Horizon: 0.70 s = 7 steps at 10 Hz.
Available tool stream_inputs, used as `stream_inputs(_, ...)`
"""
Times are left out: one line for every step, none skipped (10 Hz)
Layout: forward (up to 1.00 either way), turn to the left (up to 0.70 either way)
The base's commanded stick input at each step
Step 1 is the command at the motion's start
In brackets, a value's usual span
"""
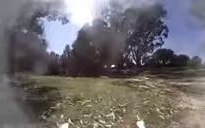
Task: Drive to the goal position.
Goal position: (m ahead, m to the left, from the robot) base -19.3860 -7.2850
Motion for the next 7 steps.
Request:
stream_inputs(1.0, -0.27)
stream_inputs(1.0, -0.27)
stream_inputs(1.0, -0.27)
stream_inputs(1.0, -0.27)
stream_inputs(1.0, -0.27)
stream_inputs(1.0, -0.27)
stream_inputs(1.0, -0.27)
